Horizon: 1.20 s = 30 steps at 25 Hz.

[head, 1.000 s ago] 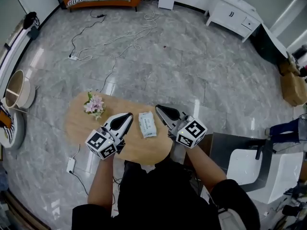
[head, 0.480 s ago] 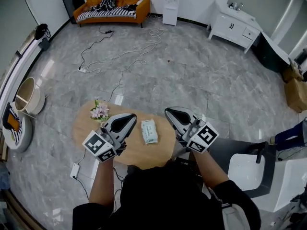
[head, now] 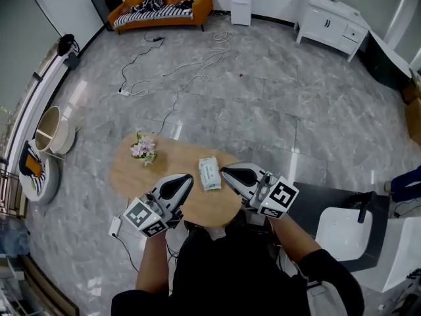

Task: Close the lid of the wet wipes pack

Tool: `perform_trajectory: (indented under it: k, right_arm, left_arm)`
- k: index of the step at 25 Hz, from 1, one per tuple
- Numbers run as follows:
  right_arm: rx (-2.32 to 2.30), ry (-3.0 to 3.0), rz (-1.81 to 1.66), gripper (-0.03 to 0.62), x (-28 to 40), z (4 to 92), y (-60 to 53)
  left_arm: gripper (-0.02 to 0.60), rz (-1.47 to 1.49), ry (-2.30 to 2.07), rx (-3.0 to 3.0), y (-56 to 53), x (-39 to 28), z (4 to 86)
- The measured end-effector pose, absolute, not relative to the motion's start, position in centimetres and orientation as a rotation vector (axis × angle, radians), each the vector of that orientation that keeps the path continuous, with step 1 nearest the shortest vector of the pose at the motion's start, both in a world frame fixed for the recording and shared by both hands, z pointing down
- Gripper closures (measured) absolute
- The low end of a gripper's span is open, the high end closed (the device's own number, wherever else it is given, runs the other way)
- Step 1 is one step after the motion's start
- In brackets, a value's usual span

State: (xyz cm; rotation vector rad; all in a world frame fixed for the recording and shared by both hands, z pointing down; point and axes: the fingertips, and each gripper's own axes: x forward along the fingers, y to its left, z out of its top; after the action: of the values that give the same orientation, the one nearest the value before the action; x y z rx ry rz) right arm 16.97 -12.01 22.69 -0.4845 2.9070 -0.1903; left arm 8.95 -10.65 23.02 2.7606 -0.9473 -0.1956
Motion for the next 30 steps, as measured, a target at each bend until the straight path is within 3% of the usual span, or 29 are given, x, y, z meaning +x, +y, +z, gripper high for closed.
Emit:
perform_trajectory:
  k: [5, 18, 30]
  right_arm:
    - [-0.508, 2.912, -0.223, 0.583, 16.4, 22.6, -8.8]
    - [-0.680, 2.912, -0.196, 0.583, 9.1, 21.8, 8.4]
    - [-0.662, 2.890, -0.111, 0.583, 11.7, 18.6, 20.6]
  left_arm:
    - [0.565, -0.238, -0.882, 2.790, -7.6, 9.0, 22.3]
    - [0.566, -0.403, -0.711, 2.785, 7.9, 1.6, 22.6]
    - [0.565, -0.392, -0.718, 2.812, 19.9, 3.1, 21.1]
